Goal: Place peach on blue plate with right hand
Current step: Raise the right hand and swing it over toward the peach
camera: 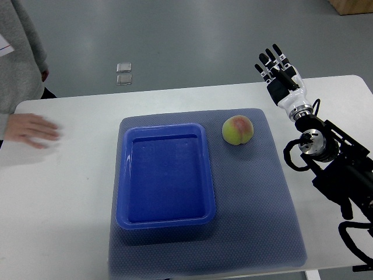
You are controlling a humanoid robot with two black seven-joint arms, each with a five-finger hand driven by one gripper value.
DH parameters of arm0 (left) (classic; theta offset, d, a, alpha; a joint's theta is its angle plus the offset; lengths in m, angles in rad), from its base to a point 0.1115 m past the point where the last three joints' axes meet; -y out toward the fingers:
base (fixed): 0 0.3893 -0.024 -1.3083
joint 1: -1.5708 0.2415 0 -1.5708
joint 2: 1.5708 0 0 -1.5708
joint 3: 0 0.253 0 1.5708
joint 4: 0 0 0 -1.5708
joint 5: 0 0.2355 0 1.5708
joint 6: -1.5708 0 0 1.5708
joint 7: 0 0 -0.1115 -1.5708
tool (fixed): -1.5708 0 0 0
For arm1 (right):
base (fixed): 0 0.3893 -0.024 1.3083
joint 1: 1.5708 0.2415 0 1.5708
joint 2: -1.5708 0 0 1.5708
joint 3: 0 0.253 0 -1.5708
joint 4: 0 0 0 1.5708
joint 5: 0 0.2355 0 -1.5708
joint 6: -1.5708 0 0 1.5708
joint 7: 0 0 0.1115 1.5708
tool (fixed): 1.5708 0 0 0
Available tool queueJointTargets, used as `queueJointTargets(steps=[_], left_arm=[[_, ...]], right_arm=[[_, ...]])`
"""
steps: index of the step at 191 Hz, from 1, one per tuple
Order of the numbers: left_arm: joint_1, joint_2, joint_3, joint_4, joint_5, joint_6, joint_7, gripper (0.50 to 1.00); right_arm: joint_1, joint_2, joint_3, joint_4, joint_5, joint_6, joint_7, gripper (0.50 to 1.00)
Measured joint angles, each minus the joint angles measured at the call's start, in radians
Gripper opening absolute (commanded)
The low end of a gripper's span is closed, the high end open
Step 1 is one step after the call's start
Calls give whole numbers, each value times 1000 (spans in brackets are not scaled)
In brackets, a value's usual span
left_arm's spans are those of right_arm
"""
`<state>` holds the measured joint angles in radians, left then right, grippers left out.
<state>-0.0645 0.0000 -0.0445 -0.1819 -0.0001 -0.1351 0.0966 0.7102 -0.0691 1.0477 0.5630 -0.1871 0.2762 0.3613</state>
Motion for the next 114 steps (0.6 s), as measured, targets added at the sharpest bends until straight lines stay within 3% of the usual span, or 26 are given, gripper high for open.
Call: queueJointTargets(steps=[80,114], left_arm=[[0,0,0,-2,-1,2,0,1000],[0,0,1,-2,0,1,0,1000]], right_arm=[[27,-4,-10,0,-16,-8,-4,932],[113,-38,-161,0,-117,-9,-9,932]])
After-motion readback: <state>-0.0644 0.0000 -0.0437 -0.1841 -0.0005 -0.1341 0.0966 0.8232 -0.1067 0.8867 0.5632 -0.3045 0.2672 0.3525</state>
